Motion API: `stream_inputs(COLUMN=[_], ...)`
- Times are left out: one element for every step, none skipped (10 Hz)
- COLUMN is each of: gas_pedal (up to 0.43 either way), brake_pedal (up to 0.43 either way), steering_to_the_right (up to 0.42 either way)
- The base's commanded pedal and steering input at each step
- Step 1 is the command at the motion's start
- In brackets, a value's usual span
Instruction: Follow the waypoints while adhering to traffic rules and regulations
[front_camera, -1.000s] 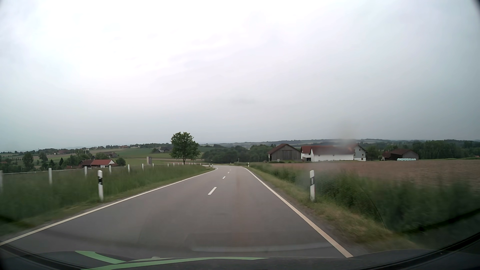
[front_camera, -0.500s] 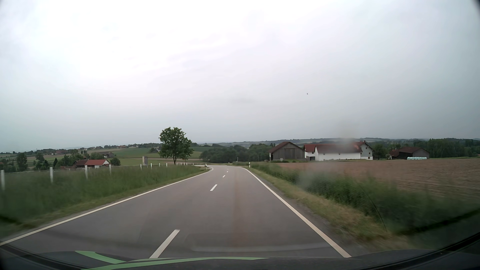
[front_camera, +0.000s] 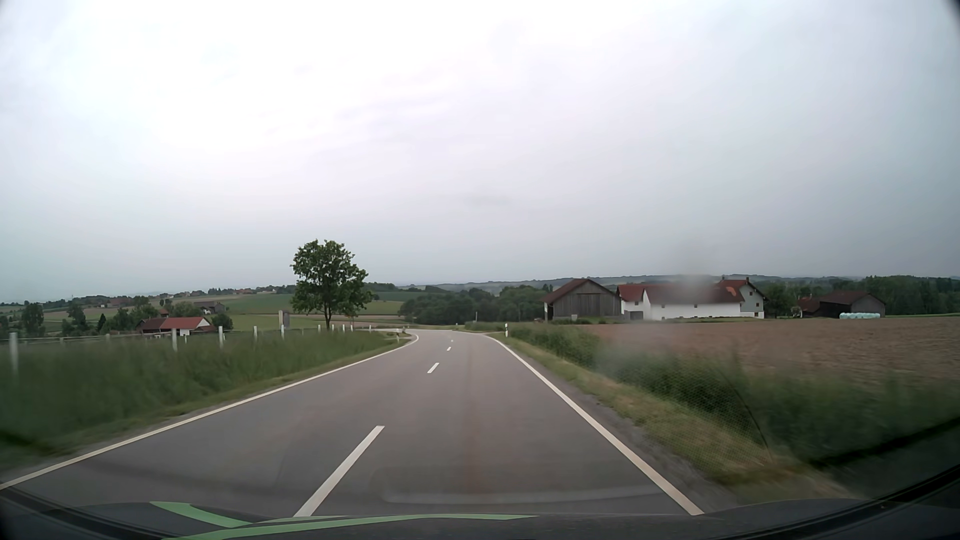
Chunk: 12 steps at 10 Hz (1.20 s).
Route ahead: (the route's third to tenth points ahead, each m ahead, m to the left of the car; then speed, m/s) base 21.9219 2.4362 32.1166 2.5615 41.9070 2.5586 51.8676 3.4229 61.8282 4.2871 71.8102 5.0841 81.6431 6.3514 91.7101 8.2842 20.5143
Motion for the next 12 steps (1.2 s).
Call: stream_inputs(gas_pedal=[0.000, 0.000, 0.000, 0.000, 0.000, 0.000, 0.000, 0.000, 0.000, 0.000, 0.000, 0.000], brake_pedal=[0.000, 0.000, 0.000, 0.000, 0.000, 0.000, 0.000, 0.000, 0.000, 0.000, 0.000, 0.000], steering_to_the_right=[-0.003, -0.003, -0.003, -0.003, -0.002, -0.002, -0.003, -0.003, -0.003, -0.003, -0.003, -0.004])
